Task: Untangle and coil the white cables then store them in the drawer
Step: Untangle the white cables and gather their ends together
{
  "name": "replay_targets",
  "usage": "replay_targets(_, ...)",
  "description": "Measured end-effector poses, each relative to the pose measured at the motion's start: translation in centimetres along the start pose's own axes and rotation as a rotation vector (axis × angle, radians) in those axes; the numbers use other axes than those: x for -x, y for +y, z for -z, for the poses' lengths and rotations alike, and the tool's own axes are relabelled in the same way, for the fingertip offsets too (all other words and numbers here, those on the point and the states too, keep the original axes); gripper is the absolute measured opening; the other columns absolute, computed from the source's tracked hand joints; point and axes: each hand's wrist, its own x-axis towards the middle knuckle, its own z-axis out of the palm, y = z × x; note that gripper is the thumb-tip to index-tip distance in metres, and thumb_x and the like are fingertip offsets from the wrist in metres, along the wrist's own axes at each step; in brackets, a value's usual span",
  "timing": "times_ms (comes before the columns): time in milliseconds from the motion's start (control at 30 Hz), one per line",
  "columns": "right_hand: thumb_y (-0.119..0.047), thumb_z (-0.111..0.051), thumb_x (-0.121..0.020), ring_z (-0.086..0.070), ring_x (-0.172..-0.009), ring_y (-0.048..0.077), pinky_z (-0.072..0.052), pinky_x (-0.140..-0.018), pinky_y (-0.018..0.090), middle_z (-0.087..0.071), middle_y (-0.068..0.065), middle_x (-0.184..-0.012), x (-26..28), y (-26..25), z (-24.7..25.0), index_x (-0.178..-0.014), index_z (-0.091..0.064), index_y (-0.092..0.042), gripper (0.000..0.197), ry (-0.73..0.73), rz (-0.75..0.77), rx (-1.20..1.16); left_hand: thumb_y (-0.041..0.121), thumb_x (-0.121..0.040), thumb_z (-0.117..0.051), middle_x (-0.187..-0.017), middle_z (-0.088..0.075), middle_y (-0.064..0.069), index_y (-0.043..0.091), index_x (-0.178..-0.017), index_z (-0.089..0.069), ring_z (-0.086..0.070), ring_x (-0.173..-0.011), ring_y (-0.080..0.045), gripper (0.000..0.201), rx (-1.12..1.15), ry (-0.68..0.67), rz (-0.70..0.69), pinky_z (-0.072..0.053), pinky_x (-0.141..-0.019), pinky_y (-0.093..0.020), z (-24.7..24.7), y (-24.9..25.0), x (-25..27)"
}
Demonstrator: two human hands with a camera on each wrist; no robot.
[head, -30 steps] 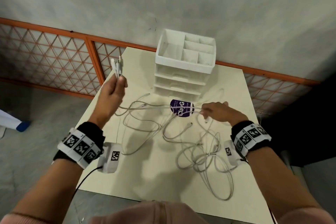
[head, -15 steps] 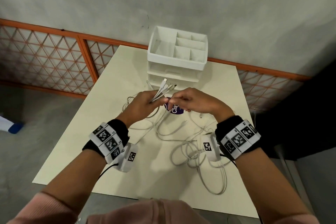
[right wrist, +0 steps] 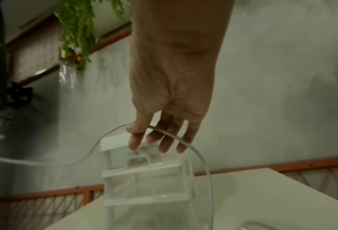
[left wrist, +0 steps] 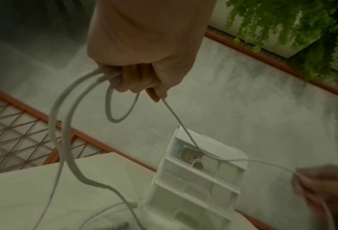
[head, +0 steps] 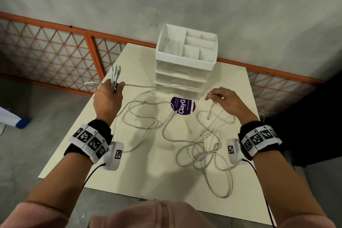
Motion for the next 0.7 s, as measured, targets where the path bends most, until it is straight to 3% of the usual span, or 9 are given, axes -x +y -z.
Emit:
replay_targets(100,-0.030,-0.065,-0.085,-0.045,-0.075,0.012,-0.034,-0.074,0.015,-0.039,-0.008,-0.075,-1.6,-3.1,-0.6,-0.101,-0.074,-0.014,0.024,0.121,0.082,0.033,0.033,-0.092,-0.056,-0.085,-0.065,-0.025,-0.002,-0.090,-0.057,-0.059,-0.082,-0.043,0.035,-0.045,0.013,0.049,-0.039,-0.063,-0.037,-0.3,0.1,1.0)
replay_targets(200,-0.028,-0.067,-0.085,-0.045,-0.066,0.009,-0.039,-0.066,0.009,-0.042,-0.002,-0.075,-3.2,-6.5,-1.8,-0.099,-0.073,-0.012,0.022,0.195,0.149,-0.067,0.035,-0.091,-0.055,-0.083,-0.067,-0.024,0.001,-0.088,-0.056,-0.059,-0.080,-0.045,0.034,-0.075,0.028,0.049,-0.043,-0.064,-0.040,-0.3,-0.1,1.5)
replay_targets(300,-0.021,-0.070,-0.083,-0.053,-0.069,0.020,-0.054,-0.069,0.035,-0.047,0.006,-0.081,-4.1,-9.5,-3.9,-0.091,-0.072,-0.012,0.012,0.162,0.190,-0.215,0.036,-0.092,-0.054,-0.082,-0.067,-0.023,0.002,-0.090,-0.056,-0.059,-0.079,-0.045,0.033,-0.102,0.054,0.050,-0.040,-0.062,-0.039,0.1,-0.3,1.6)
replay_targets(367,-0.019,-0.070,-0.082,-0.058,-0.074,0.024,-0.056,-0.076,0.038,-0.052,0.008,-0.085,-4.4,-10.4,-5.8,-0.093,-0.072,-0.011,0.014,0.078,0.203,-0.198,0.034,-0.092,-0.054,-0.087,-0.066,-0.025,0.002,-0.092,-0.057,-0.058,-0.081,-0.046,0.032,-0.142,0.077,0.056,-0.036,-0.062,-0.037,0.4,-0.3,1.6)
replay_targets(400,-0.017,-0.069,-0.083,-0.060,-0.078,0.023,-0.055,-0.078,0.033,-0.056,0.010,-0.090,-4.4,-10.4,-6.9,-0.096,-0.072,-0.011,0.015,-0.004,0.192,-0.176,0.033,-0.092,-0.054,-0.088,-0.066,-0.025,0.002,-0.093,-0.058,-0.058,-0.082,-0.047,0.031,-0.166,0.081,0.051,-0.035,-0.062,-0.038,0.6,-0.5,1.7)
replay_targets(500,-0.008,-0.059,-0.090,-0.060,-0.078,0.007,-0.044,-0.063,0.007,-0.062,0.004,-0.099,-3.9,-8.7,-10.0,-0.112,-0.068,-0.009,0.023,-0.359,0.089,-0.057,0.029,-0.092,-0.054,-0.085,-0.066,-0.026,0.002,-0.089,-0.057,-0.058,-0.081,-0.048,0.027,-0.201,0.071,0.046,-0.043,-0.065,-0.043,0.7,-1.1,1.9)
replay_targets(567,0.000,-0.050,-0.092,-0.059,-0.078,0.007,-0.040,-0.056,0.004,-0.061,0.002,-0.093,-3.6,-6.5,-11.9,-0.115,-0.065,-0.007,0.028,-0.467,-0.032,-0.016,0.029,-0.091,-0.054,-0.076,-0.065,-0.024,0.003,-0.083,-0.055,-0.059,-0.077,-0.047,0.027,-0.196,0.047,0.041,-0.046,-0.065,-0.044,0.5,-1.7,2.1)
replay_targets(633,0.007,-0.045,-0.089,-0.057,-0.072,0.014,-0.041,-0.054,0.008,-0.059,0.003,-0.079,-3.3,-4.1,-13.5,-0.097,-0.067,-0.005,0.026,-0.440,-0.157,-0.019,0.030,-0.090,-0.056,-0.067,-0.060,-0.018,0.005,-0.077,-0.053,-0.057,-0.072,-0.045,0.028,-0.170,-0.003,0.014,-0.043,-0.062,-0.040,0.3,-1.8,2.4)
replay_targets(700,0.003,-0.054,-0.085,-0.054,-0.074,0.021,-0.044,-0.061,0.021,-0.056,0.001,-0.071,-2.9,-2.4,-15.3,-0.070,-0.057,-0.013,0.022,-0.434,-0.251,0.056,0.032,-0.090,-0.058,-0.060,-0.054,-0.010,0.007,-0.074,-0.050,-0.054,-0.066,-0.040,0.031,-0.124,-0.064,-0.018,-0.036,-0.059,-0.034,0.0,-1.7,2.7)
